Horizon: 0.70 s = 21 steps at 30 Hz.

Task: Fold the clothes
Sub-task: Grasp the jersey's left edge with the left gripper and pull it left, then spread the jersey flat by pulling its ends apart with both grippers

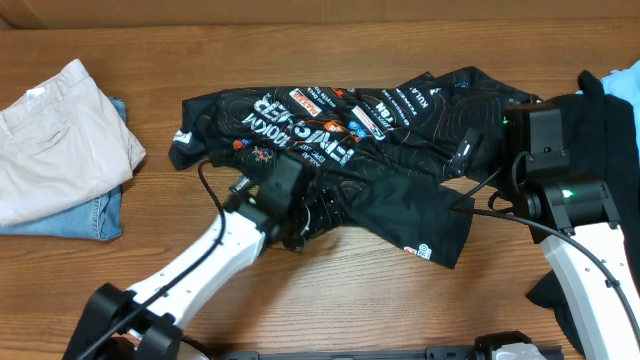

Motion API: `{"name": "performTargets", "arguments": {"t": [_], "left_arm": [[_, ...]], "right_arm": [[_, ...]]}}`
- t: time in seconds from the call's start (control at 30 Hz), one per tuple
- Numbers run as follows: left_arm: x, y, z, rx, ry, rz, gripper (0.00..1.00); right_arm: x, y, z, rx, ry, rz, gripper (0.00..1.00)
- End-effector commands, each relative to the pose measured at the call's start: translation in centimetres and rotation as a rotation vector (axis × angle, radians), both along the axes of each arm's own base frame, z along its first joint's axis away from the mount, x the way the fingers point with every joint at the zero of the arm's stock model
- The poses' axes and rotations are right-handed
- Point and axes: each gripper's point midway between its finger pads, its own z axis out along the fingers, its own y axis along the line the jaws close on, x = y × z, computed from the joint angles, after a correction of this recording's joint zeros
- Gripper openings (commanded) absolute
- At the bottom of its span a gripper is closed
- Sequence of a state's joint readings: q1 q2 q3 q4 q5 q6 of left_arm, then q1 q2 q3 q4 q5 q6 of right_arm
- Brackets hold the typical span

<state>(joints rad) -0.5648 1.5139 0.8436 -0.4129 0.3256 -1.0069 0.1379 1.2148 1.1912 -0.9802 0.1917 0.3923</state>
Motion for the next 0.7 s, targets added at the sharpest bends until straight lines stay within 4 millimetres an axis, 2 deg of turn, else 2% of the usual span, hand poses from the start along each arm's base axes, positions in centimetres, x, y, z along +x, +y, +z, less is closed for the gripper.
{"name": "performTargets", "arguments": {"t": [0.0, 0.13, 0.23, 0.37, 0.53, 0.67], "left_arm": [[0.8, 0.7, -1.7, 0.034, -0.025, 0.14, 0.74], [0.8, -0.1, -3.0, 0.02, -0.013, 0.153, 0.73], [1.0, -1.7, -4.4, -0.016, 0.003, 0.137, 0.73], [1.4, -2.9, -6.2, -0.058, 0.041, 0.168, 0.68], [2.1, -4.5, -6.8, -0.123, 0.032, 0.143, 0.54], [2.3, -4.7, -6.6, -0.135, 0.023, 0.138, 0.36]], "right_arm": [[0.2, -0.4, 1.5, -0.008, -0.044, -0.013, 1.0], [0.2, -0.4, 1.5, -0.008, -0.045, -0.013, 1.0], [0.2, -0.4, 1.5, -0.008, -0.044, -0.013, 1.0], [0.1, -0.4, 1.4, -0.009, -0.037, -0.013, 1.0], [0.0, -0.4, 1.3, -0.01, -0.031, -0.013, 1.0], [0.0, -0.4, 1.3, -0.01, -0.031, -0.013, 1.0]]}}
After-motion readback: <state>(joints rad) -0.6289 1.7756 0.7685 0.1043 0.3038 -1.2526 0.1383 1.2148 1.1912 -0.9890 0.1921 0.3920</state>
